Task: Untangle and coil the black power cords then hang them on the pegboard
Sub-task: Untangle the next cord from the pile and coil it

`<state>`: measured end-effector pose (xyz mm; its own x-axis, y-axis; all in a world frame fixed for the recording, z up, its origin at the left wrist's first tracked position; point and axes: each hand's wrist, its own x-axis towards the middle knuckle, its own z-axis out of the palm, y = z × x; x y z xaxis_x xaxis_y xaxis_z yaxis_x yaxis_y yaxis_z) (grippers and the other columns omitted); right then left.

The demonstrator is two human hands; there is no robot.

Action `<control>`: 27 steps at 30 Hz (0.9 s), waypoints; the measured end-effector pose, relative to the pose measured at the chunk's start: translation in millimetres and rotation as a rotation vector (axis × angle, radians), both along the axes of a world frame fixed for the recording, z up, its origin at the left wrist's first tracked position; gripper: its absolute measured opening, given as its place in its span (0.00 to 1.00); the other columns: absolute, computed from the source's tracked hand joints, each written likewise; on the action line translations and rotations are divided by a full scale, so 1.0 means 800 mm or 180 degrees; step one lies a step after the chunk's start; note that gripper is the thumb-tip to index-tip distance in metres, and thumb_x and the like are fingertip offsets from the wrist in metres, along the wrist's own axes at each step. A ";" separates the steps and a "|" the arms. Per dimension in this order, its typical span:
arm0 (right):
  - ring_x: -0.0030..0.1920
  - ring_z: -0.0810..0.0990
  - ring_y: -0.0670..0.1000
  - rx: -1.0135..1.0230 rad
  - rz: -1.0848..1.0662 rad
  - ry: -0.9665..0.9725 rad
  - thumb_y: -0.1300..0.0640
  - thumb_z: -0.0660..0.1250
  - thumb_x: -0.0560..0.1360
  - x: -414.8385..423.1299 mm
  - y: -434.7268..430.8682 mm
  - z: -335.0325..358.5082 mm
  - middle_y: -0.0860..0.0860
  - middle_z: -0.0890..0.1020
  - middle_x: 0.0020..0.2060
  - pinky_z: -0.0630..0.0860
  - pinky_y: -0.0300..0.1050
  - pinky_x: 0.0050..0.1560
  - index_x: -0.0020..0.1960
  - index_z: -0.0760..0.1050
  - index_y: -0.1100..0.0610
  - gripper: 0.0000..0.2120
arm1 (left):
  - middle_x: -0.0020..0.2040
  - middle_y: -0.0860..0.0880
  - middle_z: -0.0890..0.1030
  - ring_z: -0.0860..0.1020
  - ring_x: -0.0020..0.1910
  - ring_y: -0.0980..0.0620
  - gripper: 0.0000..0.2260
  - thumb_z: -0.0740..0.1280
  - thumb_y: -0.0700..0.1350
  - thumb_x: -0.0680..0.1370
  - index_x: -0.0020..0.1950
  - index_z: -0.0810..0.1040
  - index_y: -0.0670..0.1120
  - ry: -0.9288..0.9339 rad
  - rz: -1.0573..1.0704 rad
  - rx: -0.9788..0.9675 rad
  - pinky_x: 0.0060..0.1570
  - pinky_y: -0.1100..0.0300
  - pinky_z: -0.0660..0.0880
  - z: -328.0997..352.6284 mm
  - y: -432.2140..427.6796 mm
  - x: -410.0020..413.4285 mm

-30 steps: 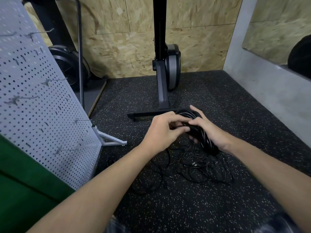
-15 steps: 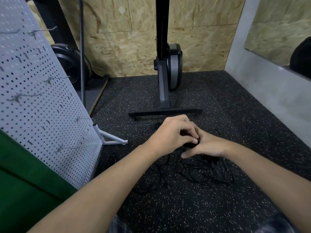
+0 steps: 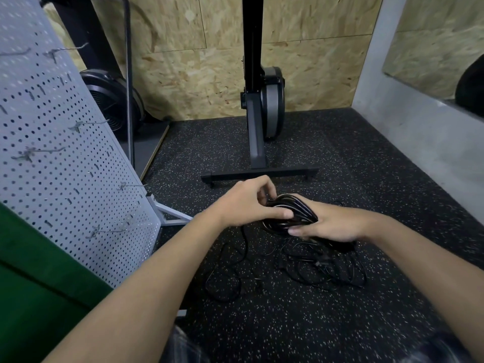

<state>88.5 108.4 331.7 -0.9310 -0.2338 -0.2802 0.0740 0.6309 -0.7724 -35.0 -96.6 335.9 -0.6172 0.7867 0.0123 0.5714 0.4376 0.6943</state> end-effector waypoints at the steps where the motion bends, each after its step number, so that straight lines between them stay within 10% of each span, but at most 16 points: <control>1: 0.47 0.81 0.46 -0.0082 -0.0035 -0.0013 0.50 0.69 0.82 0.002 0.003 0.003 0.51 0.82 0.49 0.80 0.51 0.56 0.75 0.60 0.38 0.26 | 0.40 0.52 0.82 0.77 0.36 0.55 0.22 0.79 0.64 0.70 0.52 0.77 0.52 -0.0311 -0.0119 0.0012 0.42 0.52 0.77 0.000 -0.003 -0.004; 6: 0.40 0.78 0.47 -0.0311 -0.0206 -0.0073 0.52 0.68 0.83 0.010 0.015 0.020 0.49 0.80 0.39 0.78 0.41 0.44 0.74 0.61 0.37 0.25 | 0.45 0.46 0.83 0.79 0.41 0.49 0.18 0.76 0.48 0.78 0.62 0.75 0.43 -0.1987 -0.0345 -0.0199 0.43 0.57 0.75 0.006 -0.014 -0.011; 12: 0.38 0.78 0.45 -0.0591 -0.0776 -0.0123 0.52 0.68 0.82 0.014 0.019 0.021 0.53 0.79 0.41 0.79 0.43 0.44 0.63 0.69 0.41 0.13 | 0.45 0.46 0.87 0.82 0.46 0.53 0.09 0.73 0.47 0.81 0.50 0.83 0.41 -0.1135 -0.0164 -0.0137 0.58 0.54 0.75 -0.013 -0.024 -0.016; 16: 0.42 0.82 0.41 -0.0077 -0.0764 -0.0262 0.48 0.69 0.82 0.009 0.008 0.009 0.46 0.84 0.48 0.77 0.33 0.44 0.71 0.61 0.34 0.24 | 0.41 0.46 0.83 0.83 0.43 0.48 0.05 0.72 0.44 0.81 0.47 0.82 0.44 -0.1194 0.0255 0.0878 0.50 0.55 0.78 0.000 -0.018 -0.010; 21: 0.67 0.75 0.40 0.0148 -0.0428 -0.0206 0.40 0.77 0.73 0.007 -0.011 0.004 0.37 0.75 0.67 0.68 0.42 0.71 0.78 0.56 0.38 0.42 | 0.38 0.45 0.84 0.83 0.35 0.54 0.07 0.75 0.49 0.79 0.45 0.85 0.47 -0.0435 0.0798 0.1159 0.42 0.58 0.79 -0.011 0.005 0.010; 27: 0.38 0.78 0.48 -0.0928 -0.1011 0.0151 0.48 0.70 0.81 0.011 -0.013 0.024 0.52 0.81 0.39 0.78 0.43 0.42 0.65 0.72 0.44 0.15 | 0.39 0.52 0.87 0.80 0.35 0.58 0.12 0.68 0.51 0.84 0.48 0.84 0.45 -0.0755 0.0905 0.1067 0.41 0.59 0.75 -0.037 0.009 0.010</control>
